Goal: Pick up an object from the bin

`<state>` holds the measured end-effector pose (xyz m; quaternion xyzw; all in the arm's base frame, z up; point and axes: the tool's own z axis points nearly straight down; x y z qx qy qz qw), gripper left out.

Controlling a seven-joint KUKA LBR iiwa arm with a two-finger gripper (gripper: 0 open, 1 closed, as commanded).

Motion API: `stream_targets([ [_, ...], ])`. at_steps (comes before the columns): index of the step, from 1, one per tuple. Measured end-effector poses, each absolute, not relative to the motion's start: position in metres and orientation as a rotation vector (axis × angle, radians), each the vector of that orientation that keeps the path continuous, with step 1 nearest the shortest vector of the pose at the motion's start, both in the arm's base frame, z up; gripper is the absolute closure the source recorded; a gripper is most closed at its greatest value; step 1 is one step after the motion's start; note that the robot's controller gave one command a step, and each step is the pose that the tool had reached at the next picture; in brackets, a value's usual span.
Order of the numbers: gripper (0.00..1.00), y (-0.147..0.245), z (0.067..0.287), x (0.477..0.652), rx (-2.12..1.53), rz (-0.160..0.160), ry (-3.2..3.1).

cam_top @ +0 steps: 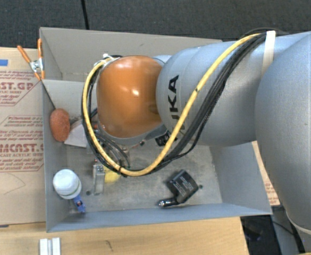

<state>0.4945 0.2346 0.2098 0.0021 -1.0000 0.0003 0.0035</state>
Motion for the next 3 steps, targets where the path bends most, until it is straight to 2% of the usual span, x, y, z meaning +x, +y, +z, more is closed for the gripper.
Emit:
stream_targets([
  [1,0.0,0.233,0.214,0.497,0.001,-0.002,-3.142],
  [2,0.0,0.199,0.195,0.522,0.232,-0.006,-3.137],
  [3,0.0,0.141,0.155,0.551,0.276,-0.002,-3.132],
])
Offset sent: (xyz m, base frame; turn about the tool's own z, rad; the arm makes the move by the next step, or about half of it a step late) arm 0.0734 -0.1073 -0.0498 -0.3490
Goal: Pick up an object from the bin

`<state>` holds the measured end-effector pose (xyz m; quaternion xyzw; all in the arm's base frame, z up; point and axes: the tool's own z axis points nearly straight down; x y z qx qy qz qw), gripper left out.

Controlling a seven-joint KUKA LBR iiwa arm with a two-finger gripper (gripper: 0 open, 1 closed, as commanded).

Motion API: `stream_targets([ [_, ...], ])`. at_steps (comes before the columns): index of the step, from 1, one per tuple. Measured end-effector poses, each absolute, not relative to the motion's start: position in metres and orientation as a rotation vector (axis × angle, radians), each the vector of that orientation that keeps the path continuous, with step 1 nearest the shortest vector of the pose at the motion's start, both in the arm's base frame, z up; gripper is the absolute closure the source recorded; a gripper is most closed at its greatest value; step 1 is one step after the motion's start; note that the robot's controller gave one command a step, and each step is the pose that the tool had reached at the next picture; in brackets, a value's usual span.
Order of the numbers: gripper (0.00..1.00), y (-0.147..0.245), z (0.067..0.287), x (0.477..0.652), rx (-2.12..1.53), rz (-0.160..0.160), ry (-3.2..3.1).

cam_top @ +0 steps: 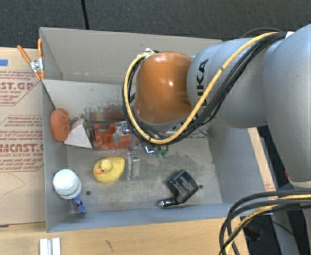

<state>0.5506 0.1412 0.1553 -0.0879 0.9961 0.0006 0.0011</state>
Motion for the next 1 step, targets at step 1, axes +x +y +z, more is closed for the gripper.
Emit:
stream_targets([
  [1,0.0,0.1347,0.1417,0.5481,-0.372,-0.001,3.119],
])
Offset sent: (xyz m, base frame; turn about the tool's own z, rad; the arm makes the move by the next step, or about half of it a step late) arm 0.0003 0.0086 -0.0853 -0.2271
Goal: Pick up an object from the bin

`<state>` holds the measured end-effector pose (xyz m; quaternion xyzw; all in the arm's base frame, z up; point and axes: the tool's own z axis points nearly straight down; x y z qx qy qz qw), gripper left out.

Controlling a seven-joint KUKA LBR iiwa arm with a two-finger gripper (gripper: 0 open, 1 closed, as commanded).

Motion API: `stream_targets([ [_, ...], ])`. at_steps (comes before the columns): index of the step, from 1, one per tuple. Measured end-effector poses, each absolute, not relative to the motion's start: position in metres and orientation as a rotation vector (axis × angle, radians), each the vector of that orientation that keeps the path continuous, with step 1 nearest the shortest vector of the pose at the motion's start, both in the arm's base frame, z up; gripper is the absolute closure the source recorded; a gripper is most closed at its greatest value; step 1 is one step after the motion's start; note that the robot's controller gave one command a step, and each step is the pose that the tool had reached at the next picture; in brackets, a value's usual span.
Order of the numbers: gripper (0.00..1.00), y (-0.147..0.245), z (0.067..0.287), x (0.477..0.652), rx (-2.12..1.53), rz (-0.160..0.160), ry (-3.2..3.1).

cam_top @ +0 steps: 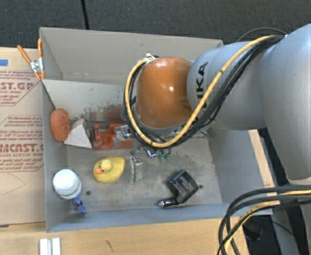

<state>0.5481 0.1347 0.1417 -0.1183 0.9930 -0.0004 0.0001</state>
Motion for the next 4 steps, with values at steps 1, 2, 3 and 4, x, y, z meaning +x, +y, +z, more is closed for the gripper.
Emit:
stream_targets([
  [1,0.0,0.1492,0.069,0.5509,-0.628,0.001,3.077],
  [2,1.0,0.157,0.0703,0.5508,-0.543,0.003,3.092],
  [3,1.0,0.157,0.0703,0.5508,-0.544,0.003,3.092],
  [4,1.0,0.1567,0.0736,0.5496,-0.544,0.003,3.095],
])
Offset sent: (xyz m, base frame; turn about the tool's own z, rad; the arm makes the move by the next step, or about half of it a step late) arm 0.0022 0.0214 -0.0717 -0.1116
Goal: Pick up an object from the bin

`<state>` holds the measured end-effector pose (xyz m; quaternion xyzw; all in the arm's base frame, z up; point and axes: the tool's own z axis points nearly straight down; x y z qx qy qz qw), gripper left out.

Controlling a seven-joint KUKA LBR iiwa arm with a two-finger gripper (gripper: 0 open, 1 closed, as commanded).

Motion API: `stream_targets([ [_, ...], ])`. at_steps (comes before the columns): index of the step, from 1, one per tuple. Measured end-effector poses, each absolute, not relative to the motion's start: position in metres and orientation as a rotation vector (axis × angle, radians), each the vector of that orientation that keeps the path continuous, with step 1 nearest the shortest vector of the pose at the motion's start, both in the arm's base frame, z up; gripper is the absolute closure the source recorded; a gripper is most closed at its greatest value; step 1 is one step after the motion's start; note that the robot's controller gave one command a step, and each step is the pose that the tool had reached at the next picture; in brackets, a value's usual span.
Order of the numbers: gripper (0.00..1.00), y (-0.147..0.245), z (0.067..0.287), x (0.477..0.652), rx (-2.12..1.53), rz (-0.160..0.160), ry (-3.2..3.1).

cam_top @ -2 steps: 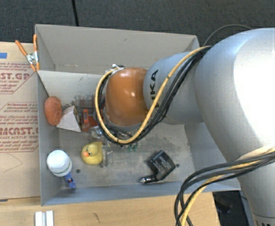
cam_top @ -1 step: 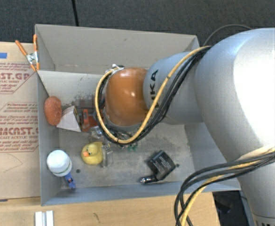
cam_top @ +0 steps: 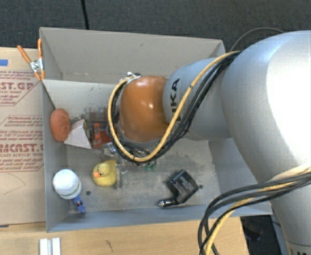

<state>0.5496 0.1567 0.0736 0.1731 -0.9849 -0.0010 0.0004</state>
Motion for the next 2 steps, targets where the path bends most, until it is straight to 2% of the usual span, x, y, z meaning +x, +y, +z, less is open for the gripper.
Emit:
stream_targets([
  [2,1.0,0.157,0.117,0.549,0.544,0.0,-3.091],
])
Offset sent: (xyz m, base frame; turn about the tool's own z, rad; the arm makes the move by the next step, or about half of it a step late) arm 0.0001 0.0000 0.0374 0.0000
